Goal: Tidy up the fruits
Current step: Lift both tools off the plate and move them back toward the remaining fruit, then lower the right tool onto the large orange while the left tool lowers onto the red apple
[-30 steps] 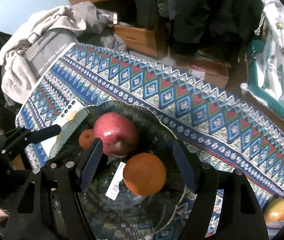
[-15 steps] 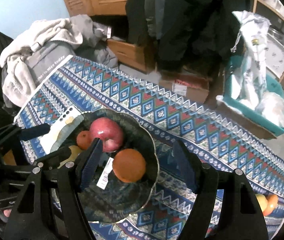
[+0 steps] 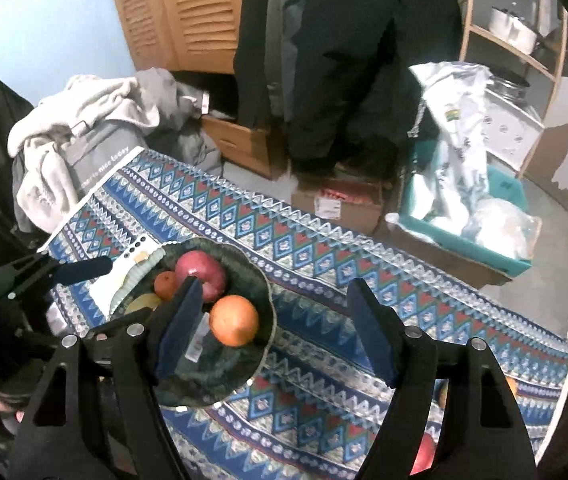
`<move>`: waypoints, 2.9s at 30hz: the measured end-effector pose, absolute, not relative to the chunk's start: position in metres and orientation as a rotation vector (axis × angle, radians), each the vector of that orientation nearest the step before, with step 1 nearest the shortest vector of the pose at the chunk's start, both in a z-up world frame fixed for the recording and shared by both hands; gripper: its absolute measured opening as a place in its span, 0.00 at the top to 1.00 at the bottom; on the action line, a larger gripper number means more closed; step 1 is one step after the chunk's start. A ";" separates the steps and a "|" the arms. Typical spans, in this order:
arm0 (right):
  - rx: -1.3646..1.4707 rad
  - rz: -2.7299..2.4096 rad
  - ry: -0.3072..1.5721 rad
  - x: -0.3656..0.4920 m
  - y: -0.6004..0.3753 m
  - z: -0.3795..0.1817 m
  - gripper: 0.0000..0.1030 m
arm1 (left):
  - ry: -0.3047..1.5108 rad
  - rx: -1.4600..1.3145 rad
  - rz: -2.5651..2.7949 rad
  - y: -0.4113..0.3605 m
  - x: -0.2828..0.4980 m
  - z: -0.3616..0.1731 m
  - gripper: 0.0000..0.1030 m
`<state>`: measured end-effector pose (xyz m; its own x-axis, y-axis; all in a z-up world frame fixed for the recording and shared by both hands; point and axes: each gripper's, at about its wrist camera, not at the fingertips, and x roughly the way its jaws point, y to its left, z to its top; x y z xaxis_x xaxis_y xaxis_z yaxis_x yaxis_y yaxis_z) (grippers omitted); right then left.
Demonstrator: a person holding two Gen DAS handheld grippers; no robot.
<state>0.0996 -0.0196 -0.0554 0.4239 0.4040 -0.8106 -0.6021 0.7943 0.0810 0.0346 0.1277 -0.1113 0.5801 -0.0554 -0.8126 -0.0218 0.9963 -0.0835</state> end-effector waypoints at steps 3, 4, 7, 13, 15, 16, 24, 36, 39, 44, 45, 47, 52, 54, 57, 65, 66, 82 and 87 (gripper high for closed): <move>-0.235 0.621 0.933 0.095 -0.037 -0.047 0.25 | 0.942 -0.078 -0.038 0.116 0.034 -0.104 0.27; -0.235 0.616 0.932 0.094 -0.042 -0.045 0.25 | 0.939 -0.076 -0.044 0.113 0.033 -0.101 0.26; -0.241 0.591 0.926 0.090 -0.059 -0.040 0.24 | 0.934 -0.069 -0.067 0.101 0.033 -0.096 0.26; -0.203 0.559 0.933 0.085 -0.099 -0.032 0.24 | 0.931 -0.047 -0.113 0.076 0.032 -0.088 0.26; -0.198 0.539 0.933 0.085 -0.114 -0.031 0.24 | 0.931 -0.040 -0.128 0.068 0.032 -0.087 0.26; -0.192 0.530 0.932 0.085 -0.120 -0.031 0.24 | 0.932 -0.034 -0.135 0.063 0.031 -0.086 0.26; -0.163 0.480 0.920 0.079 -0.165 -0.026 0.24 | 0.926 -0.006 -0.189 0.029 0.032 -0.076 0.26; -0.112 0.376 0.967 0.080 -0.233 -0.051 0.24 | 0.957 0.050 -0.282 -0.025 0.039 -0.084 0.24; -0.096 0.352 0.983 0.081 -0.249 -0.058 0.24 | 0.965 0.062 -0.297 -0.037 0.041 -0.088 0.24; -0.089 0.317 1.006 0.079 -0.271 -0.073 0.24 | 0.983 0.092 -0.325 -0.059 0.046 -0.099 0.24; -0.087 0.309 1.013 0.079 -0.277 -0.078 0.24 | 0.987 0.096 -0.329 -0.061 0.047 -0.101 0.24; -0.080 0.303 1.024 0.078 -0.283 -0.085 0.24 | 1.002 0.104 -0.343 -0.069 0.050 -0.108 0.24; -0.076 0.282 1.076 0.079 -0.296 -0.110 0.24 | 1.042 0.127 -0.372 -0.089 0.056 -0.128 0.24; -0.078 0.283 1.105 0.079 -0.301 -0.123 0.24 | 1.054 0.135 -0.383 -0.096 0.057 -0.135 0.24; -0.086 0.286 1.145 0.078 -0.305 -0.141 0.24 | 1.075 0.148 -0.397 -0.105 0.060 -0.148 0.24; -0.096 0.317 1.215 0.070 -0.308 -0.177 0.24 | 1.139 0.154 -0.424 -0.121 0.063 -0.178 0.24; -0.103 0.326 1.223 0.069 -0.306 -0.181 0.24 | 1.143 0.153 -0.425 -0.122 0.063 -0.180 0.24; -0.229 0.422 1.317 0.070 -0.285 -0.235 0.24 | 1.198 0.123 -0.434 -0.128 0.071 -0.210 0.24; -0.251 0.478 1.300 0.075 -0.274 -0.243 0.26 | 1.211 0.099 -0.430 -0.126 0.075 -0.213 0.24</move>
